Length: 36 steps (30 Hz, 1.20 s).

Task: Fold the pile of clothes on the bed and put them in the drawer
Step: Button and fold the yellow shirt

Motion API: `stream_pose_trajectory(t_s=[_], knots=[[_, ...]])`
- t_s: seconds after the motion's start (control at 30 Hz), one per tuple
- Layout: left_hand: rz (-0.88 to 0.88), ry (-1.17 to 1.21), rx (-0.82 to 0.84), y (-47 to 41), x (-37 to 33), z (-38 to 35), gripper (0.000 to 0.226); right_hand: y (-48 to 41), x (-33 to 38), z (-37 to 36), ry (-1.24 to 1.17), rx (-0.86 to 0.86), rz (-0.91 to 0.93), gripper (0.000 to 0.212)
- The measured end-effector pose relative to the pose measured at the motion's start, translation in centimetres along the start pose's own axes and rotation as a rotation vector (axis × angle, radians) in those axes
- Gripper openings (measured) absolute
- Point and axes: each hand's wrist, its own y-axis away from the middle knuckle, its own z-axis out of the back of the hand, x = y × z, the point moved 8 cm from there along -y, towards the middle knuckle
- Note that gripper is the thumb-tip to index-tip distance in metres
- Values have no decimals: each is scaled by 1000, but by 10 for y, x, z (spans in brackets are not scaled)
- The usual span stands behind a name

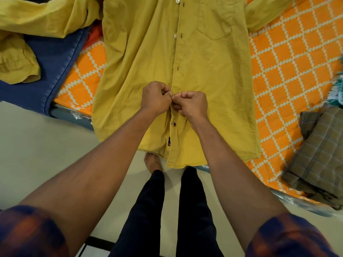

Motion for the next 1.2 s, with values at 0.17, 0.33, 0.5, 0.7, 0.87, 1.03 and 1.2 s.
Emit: stream_pose_trajectory(t_s=[0.17, 0.33, 0.5, 0.7, 0.87, 1.03, 1.2], knots=[[-33, -54, 10, -3, 1, -1, 9, -3, 2, -1, 8, 23, -45, 9], [-38, -47, 35, -4, 4, -2, 10, -4, 2, -1, -3, 55, -67, 9], [-44, -15, 32, 0, 3, -1, 11, -5, 6, -4, 89, 84, 31, 11], [34, 55, -108, 12, 5, 4, 10, -9, 12, -8, 195, 128, 62, 21], [153, 130, -202, 25, 8, 0, 13, -8, 14, -6, 231, 138, 125, 30], [223, 103, -203, 25, 7, -5, 12, -7, 13, -7, 184, 164, 150, 26], [178, 77, -193, 29, 7, -9, 11, -8, 14, -7, 193, 253, 140, 20]])
